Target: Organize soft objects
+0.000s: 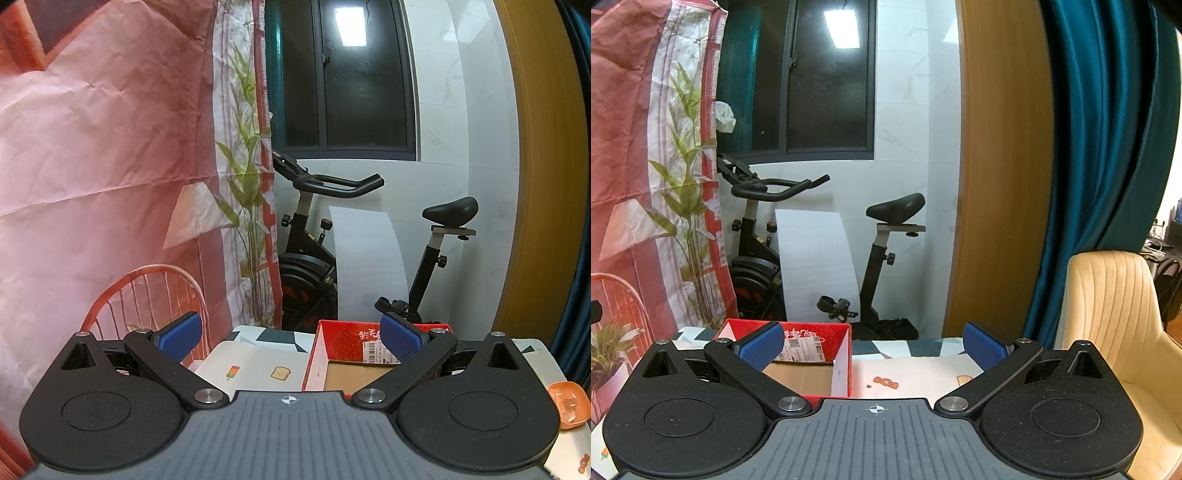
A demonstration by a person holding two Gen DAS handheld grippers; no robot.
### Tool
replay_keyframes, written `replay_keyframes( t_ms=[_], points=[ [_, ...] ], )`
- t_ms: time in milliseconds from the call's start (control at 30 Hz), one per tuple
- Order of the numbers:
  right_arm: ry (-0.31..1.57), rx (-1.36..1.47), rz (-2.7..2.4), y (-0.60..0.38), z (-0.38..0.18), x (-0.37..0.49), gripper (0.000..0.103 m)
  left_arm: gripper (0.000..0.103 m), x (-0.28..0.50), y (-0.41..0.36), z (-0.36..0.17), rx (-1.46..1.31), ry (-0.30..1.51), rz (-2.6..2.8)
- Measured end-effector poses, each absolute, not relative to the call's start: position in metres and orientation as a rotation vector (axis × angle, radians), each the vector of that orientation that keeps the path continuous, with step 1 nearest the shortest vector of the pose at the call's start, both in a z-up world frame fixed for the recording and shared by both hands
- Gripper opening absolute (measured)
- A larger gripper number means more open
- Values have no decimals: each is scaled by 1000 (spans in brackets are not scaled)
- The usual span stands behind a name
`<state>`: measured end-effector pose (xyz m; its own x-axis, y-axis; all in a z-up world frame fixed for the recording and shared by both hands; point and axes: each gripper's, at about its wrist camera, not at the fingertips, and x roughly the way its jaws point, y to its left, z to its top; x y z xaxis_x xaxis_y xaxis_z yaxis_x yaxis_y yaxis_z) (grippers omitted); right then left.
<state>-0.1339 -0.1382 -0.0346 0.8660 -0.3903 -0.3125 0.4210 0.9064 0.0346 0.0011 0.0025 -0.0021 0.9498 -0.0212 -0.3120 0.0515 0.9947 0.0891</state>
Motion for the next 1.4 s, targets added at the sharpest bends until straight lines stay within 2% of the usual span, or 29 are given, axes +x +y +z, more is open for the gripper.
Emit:
replay_keyframes(
  t_ms=[1400],
  points=[
    [309,103,-429,-139,-38,-134,103,103,1,4,-4,84,321,-34]
  ],
)
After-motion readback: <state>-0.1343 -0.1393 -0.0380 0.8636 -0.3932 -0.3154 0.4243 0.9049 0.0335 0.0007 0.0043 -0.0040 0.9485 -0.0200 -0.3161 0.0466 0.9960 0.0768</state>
